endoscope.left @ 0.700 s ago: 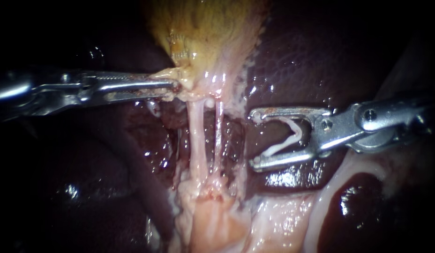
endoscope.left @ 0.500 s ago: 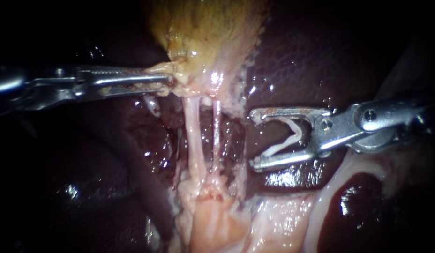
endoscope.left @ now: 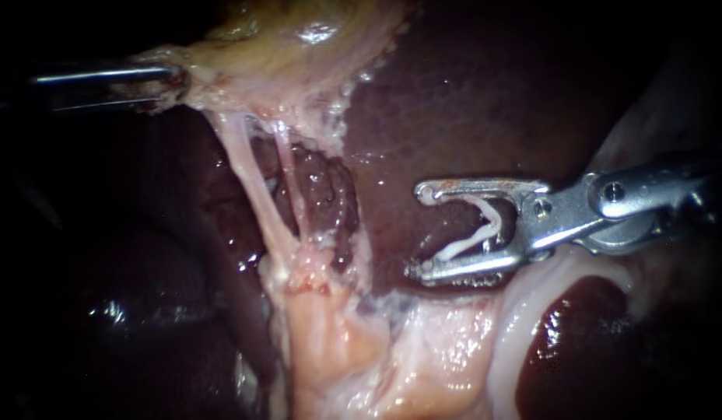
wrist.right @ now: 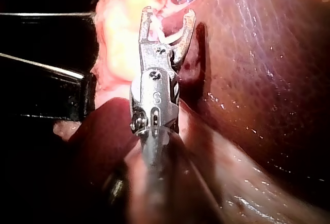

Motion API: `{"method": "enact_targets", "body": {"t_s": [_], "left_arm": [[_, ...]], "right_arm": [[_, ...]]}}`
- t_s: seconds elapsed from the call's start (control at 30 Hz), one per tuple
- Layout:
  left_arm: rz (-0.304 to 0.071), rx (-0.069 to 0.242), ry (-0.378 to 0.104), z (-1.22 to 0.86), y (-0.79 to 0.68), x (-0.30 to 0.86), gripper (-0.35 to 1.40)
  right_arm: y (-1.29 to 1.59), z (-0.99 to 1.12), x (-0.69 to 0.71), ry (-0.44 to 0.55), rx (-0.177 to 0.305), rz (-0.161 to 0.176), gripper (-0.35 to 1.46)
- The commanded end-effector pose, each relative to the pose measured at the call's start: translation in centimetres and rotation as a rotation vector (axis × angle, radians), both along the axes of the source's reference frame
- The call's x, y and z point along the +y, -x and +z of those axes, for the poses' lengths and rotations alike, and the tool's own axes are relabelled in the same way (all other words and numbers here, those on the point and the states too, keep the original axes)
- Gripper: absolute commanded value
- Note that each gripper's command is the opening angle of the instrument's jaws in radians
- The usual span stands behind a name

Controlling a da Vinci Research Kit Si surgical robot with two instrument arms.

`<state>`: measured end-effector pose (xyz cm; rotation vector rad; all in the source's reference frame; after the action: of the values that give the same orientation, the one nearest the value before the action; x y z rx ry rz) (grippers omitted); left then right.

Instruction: Clipping first clip left tube

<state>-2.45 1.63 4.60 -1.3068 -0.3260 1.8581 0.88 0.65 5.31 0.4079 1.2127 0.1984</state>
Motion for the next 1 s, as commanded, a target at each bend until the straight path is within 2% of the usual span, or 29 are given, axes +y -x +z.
{"method": "enact_targets", "body": {"t_s": [0.03,0.23,0.53,0.73,1.0], "left_arm": [[-0.003,0.003,0.003,0.02,0.01,-0.01,-0.35],[-0.005,0.004,0.005,0.09,0.03,-0.02,-0.35],[-0.007,0.005,0.007,0.13,0.09,-0.03,-0.35],[-0.005,0.003,0.009,0.17,0.17,-0.06,-0.35],[-0.005,0.003,0.01,0.19,0.18,-0.07,-0.35]], "right_arm": [[-0.02,-0.01,0.0,-0.001,0.001,-0.001,0.49],[-0.11,-0.07,-0.04,-0.008,0.011,-0.015,0.49],[-0.46,-0.17,-0.13,-0.038,0.023,-0.029,0.49],[-0.74,-0.14,-0.2,-0.067,0.024,-0.032,0.49],[-1.02,-0.02,-0.24,-0.088,0.023,-0.031,0.49]]}}
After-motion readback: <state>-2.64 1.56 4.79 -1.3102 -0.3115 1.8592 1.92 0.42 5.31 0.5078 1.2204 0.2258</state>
